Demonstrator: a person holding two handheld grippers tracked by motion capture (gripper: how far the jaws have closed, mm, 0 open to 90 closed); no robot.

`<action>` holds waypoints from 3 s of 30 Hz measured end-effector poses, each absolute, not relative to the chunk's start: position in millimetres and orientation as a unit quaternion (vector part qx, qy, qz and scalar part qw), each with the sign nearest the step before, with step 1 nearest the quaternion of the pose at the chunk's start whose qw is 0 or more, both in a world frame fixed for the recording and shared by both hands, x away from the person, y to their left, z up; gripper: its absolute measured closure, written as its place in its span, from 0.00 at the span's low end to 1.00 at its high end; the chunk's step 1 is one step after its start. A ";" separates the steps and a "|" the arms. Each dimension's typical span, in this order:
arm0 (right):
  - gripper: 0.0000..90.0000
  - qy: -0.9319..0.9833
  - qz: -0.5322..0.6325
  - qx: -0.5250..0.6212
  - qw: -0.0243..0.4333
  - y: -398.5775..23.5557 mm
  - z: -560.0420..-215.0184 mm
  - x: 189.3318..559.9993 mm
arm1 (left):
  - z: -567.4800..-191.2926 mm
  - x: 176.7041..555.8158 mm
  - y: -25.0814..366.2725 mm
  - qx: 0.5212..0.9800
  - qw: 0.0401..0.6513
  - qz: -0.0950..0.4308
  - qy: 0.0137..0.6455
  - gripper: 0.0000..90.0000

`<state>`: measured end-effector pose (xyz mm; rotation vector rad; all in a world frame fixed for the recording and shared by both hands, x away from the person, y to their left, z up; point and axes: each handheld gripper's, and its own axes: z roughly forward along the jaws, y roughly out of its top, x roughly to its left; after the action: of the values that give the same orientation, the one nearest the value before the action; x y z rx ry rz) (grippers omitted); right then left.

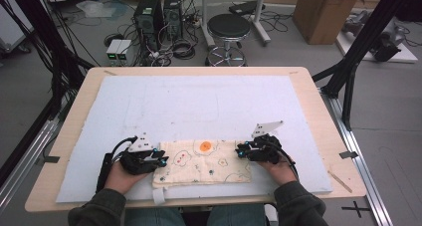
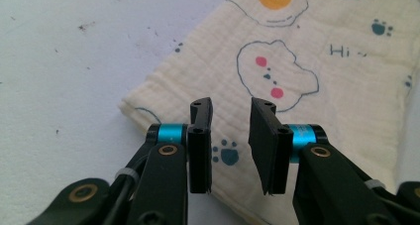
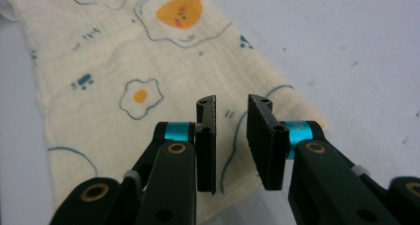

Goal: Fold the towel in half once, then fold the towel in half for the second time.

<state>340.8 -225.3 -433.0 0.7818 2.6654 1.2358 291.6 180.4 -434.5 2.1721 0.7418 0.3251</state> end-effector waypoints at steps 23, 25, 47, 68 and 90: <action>0.72 0.884 0.387 0.255 0.060 -227.5 -438.9 337.1 | -439.0 291.0 180.9 0.862 0.392 0.127 0.294 0.75; 0.69 0.882 0.393 0.254 0.059 -227.0 -438.3 336.6 | -438.5 289.7 179.8 0.863 0.394 0.133 0.287 0.72; 0.48 0.851 0.455 0.255 0.061 -227.2 -425.5 332.3 | -423.2 289.0 186.0 0.829 0.453 0.135 0.300 0.58; 0.35 0.843 0.456 0.275 0.075 -231.0 -423.8 333.6 | -420.9 289.8 189.0 0.818 0.468 0.132 0.308 0.51; 0.33 0.842 0.455 0.278 0.077 -231.4 -422.3 336.4 | -419.5 292.3 191.5 0.809 0.475 0.135 0.319 0.47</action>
<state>336.4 -231.4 -422.3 0.8314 2.5232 1.3645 292.3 191.5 -419.5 1.9778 0.7801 0.3310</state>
